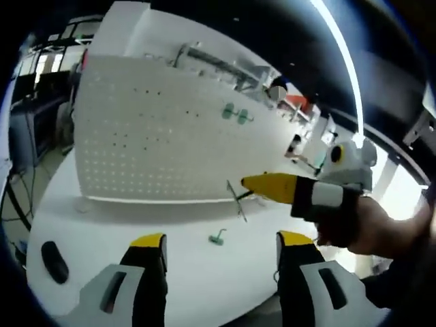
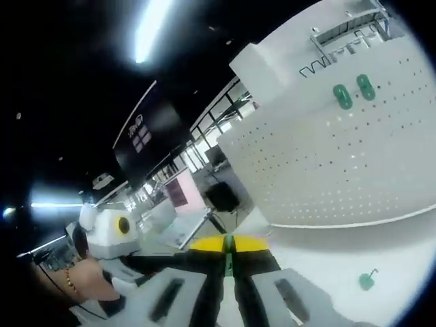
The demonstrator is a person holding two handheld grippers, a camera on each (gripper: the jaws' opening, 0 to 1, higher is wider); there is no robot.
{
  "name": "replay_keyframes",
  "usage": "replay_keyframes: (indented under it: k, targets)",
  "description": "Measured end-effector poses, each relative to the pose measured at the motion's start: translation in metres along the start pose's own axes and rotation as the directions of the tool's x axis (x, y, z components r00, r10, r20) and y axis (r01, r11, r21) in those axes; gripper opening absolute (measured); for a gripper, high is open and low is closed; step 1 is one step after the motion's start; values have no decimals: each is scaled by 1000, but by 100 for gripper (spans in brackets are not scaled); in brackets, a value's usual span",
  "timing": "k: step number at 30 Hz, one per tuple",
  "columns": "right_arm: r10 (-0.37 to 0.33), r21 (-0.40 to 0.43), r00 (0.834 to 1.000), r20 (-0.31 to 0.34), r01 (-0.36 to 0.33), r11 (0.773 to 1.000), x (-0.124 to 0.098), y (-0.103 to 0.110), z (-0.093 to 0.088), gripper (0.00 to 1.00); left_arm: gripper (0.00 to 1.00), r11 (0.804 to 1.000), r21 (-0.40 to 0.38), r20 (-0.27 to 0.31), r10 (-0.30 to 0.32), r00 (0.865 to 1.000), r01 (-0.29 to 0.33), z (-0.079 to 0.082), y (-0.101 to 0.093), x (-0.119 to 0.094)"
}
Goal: Insert the hook assembly into the mounting plate slot until the hook locks in place.
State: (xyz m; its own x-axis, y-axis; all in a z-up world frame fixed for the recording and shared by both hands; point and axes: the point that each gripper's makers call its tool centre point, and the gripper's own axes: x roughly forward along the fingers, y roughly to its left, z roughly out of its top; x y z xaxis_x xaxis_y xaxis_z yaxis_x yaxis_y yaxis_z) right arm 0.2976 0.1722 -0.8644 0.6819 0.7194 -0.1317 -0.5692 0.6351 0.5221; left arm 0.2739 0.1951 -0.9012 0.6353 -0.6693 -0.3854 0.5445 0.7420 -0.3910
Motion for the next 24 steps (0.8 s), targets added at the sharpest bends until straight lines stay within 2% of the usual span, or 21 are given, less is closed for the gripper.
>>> replay_keyframes:
  k: [7, 15, 22, 24]
  targets:
    - [20, 5, 1000, 23, -20, 1000, -5, 20, -3, 0, 45, 999, -17, 19, -37, 999, 37, 6, -13, 1]
    - [30, -47, 999, 28, -29, 998, -7, 29, -6, 0, 31, 997, -40, 33, -71, 997, 72, 3, -26, -2]
    - [44, -84, 999, 22, -42, 996, -12, 36, -7, 0, 13, 997, -27, 38, -77, 996, 78, 1, -28, -7]
    - [50, -84, 998, 28, -47, 995, -13, 38, -6, 0, 11, 996, -43, 43, -73, 996, 75, 3, -27, -8]
